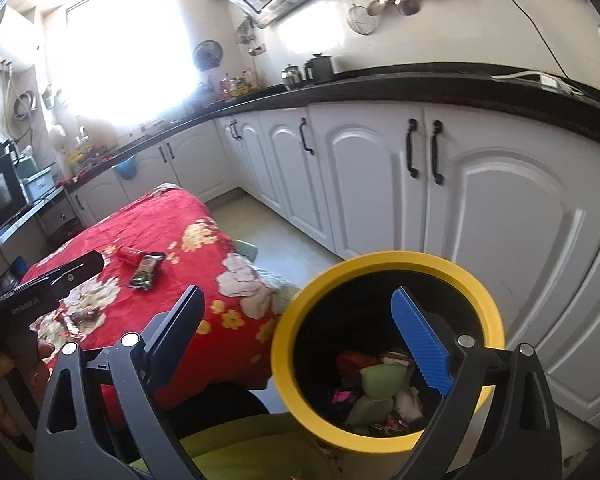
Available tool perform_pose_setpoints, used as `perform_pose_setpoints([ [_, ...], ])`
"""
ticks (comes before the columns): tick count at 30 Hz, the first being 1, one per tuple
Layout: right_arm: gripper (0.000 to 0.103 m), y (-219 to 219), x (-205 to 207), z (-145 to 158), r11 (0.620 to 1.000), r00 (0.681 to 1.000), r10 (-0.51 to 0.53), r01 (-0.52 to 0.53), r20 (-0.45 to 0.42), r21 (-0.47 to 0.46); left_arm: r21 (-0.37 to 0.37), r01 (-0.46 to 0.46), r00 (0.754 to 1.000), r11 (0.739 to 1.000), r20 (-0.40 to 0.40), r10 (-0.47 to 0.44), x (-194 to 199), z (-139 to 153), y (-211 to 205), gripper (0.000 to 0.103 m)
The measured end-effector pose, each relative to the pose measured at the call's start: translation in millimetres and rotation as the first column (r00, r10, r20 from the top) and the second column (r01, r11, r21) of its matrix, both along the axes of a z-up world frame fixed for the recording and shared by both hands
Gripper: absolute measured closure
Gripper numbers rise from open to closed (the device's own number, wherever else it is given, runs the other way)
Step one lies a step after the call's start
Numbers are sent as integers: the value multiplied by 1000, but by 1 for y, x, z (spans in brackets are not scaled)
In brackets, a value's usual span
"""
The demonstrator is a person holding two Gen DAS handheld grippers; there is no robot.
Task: Collect trash
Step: 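Move both open tools back over the table toward the red can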
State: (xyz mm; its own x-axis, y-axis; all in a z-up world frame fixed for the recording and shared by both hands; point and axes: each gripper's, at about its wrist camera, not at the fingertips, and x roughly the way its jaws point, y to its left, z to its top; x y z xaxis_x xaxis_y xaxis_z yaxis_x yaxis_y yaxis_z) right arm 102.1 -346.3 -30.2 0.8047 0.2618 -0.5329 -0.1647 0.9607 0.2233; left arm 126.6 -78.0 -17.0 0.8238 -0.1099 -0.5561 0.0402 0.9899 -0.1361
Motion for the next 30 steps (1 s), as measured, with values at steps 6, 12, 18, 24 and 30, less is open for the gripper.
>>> perform_pose_setpoints([
  [6,11,21,1,7,999,999,44,-43,8,-20,-15,-39,999,999,16,39,-8,6,21,11],
  [12,11,43,-1,13,996,996,88,-87,13,-36,-26,-81,996,996,27,82,-15,10,39,11],
  [18,11,63,2,20,991,991,130,-129,26,-45,-31,-125,991,992,41,126,-19,14,58,11],
  [24,9,83,5,26,984,984,173,-171,35,-52,-35,-167,984,985,50,169,-23,17,75,11],
  [30,8,104,8,30,976,976,212,-210,44,-57,-40,-207,976,978,55,209,-27,19,94,11],
])
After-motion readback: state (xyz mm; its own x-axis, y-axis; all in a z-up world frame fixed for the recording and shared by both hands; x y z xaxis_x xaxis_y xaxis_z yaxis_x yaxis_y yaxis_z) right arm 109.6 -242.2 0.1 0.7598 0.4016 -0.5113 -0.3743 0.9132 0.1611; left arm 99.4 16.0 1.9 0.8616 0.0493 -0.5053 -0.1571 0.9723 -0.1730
